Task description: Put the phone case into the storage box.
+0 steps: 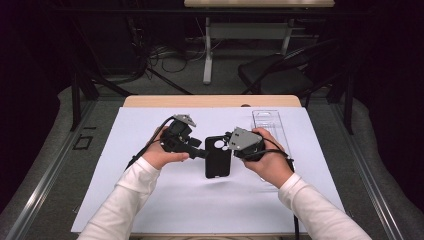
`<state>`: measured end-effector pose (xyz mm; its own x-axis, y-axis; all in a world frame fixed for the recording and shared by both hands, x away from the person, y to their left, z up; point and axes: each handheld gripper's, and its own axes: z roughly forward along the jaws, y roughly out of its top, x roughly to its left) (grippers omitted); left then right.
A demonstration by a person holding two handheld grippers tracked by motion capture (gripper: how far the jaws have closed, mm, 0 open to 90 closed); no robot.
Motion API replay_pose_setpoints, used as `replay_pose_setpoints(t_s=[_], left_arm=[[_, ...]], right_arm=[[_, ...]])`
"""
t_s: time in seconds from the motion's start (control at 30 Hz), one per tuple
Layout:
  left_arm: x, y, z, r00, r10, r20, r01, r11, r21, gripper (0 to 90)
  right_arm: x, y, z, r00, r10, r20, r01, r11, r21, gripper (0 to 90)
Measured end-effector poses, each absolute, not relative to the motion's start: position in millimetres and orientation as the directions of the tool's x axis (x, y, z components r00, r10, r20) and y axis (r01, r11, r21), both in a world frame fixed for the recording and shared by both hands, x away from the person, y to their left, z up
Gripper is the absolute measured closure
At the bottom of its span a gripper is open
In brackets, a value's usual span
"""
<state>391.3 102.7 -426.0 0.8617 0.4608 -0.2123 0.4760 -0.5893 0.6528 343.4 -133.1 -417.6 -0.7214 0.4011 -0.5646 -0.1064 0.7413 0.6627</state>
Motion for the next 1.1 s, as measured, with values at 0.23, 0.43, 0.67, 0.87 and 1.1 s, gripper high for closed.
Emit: replay_pose_setpoints(t_s=[0.23,0.43,0.67,0.87,1.1], left_arm=[[391.7,110.7,-432.0,0.852,0.486,-0.195,0.471,-0.548,0.691,39.9],[388.3,118.3,-433.2,0.834,0.508,-0.213,0.493,-0.516,0.7,38.6],[383.1,124.0,-430.7,0.834,0.505,-0.224,0.492,-0.496,0.715,29.0],[381.0,128.5,-428.8,0.833,0.503,-0.233,0.494,-0.484,0.722,25.8],[380.9,132.1,-429.7,0.824,0.515,-0.239,0.506,-0.477,0.719,23.2]], right_arm=[[345.2,-134.6,-415.3,-0.723,0.399,-0.564,-0.111,0.738,0.665,81.5],[348.5,-137.4,-411.8,-0.721,0.398,-0.567,-0.114,0.739,0.664,81.5],[355.2,-142.0,-408.5,-0.714,0.401,-0.573,-0.112,0.744,0.659,81.5],[363.4,-147.3,-406.2,-0.707,0.411,-0.575,-0.112,0.738,0.665,81.5],[372.5,-157.2,-404.7,-0.699,0.419,-0.58,-0.105,0.742,0.662,81.5]])
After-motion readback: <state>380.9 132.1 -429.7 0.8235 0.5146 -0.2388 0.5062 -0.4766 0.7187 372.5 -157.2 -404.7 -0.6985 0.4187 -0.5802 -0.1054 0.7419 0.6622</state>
